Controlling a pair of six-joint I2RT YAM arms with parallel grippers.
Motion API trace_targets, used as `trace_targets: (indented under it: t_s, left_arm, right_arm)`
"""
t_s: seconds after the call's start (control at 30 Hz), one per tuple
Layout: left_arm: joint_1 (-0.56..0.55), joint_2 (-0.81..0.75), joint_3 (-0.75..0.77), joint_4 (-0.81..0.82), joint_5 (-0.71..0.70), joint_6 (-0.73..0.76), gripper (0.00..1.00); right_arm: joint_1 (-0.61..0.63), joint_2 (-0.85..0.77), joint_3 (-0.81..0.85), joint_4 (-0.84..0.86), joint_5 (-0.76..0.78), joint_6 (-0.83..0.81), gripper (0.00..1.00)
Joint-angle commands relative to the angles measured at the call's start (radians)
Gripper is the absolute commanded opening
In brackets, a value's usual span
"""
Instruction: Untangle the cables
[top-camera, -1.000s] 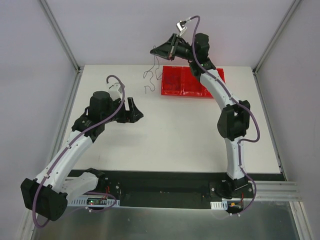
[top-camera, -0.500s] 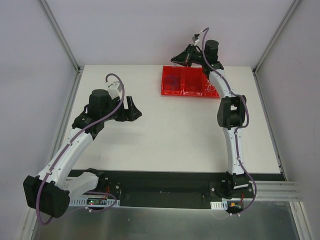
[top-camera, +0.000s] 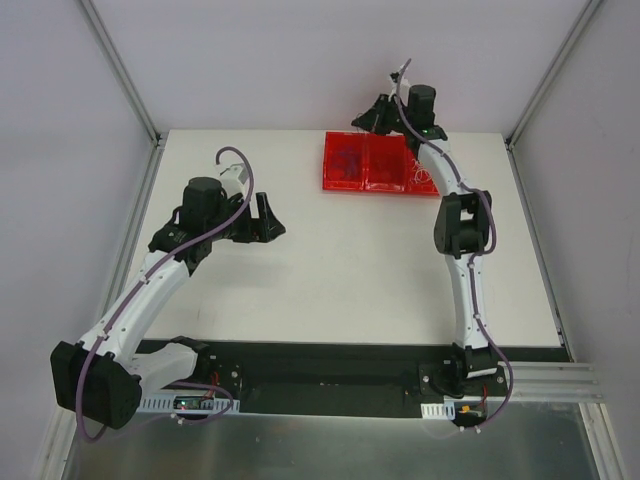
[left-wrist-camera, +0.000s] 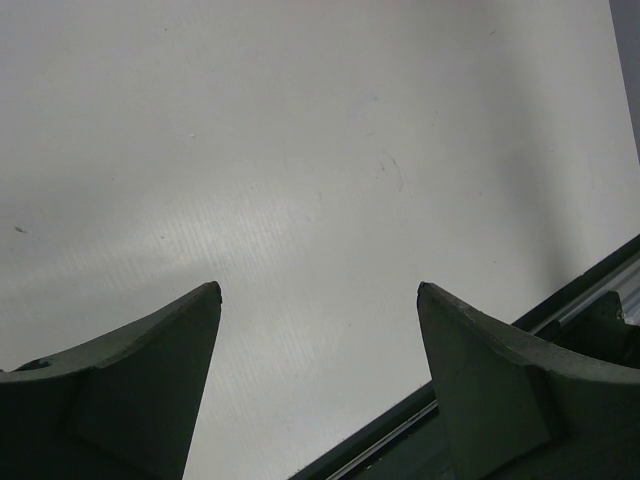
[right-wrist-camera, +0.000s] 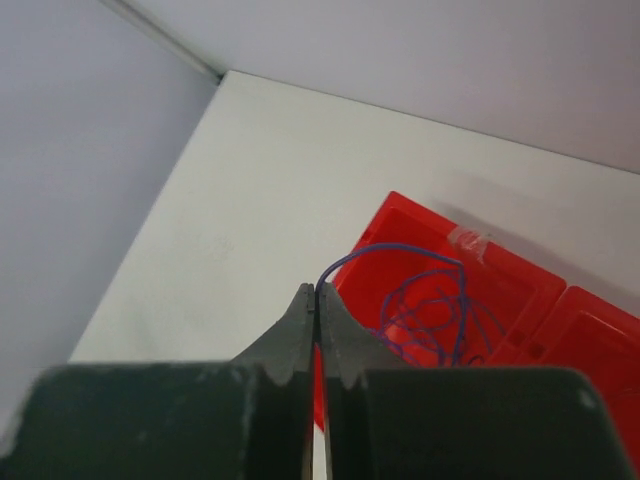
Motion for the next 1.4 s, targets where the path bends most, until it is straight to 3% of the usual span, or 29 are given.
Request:
trace_targets:
  t_s: [0.0, 0.17, 0.43, 0.67, 1.0, 1.37]
  left_arm:
    - [0.003, 0.004, 0.047, 0.012, 0.029, 0.004, 0.79]
    - [0.006, -0.001, 0.042, 0.011, 0.027, 0.004, 0.79]
    - [0.011, 0.016, 0.041, 0.009, 0.035, 0.006, 0.79]
    - [0.011, 0.004, 0.036, 0.008, 0.041, -0.004, 0.79]
    - [0.014, -0.024, 0.024, 0.008, 0.058, -0.016, 0.79]
    - [0.014, -0.037, 0.016, 0.008, 0.081, -0.025, 0.80]
  right_arm:
    - [0.078, -0.052, -0.006, -0.065, 0.278, -0.254, 0.00]
    - [0.136, -0.062, -0.064, -0.132, 0.469, -0.411, 0.00]
    - [0.185, -0.147, -0.306, -0.100, 0.544, -0.389, 0.00]
    - [0.204, -0.124, -0.238, -0.210, 0.562, -0.362, 0.01]
    - [0.244, -0.178, -0.020, -0.478, 0.639, -0.394, 0.25]
    - [0.244, -0.224, 0.022, -0.577, 0.684, -0.421, 0.49]
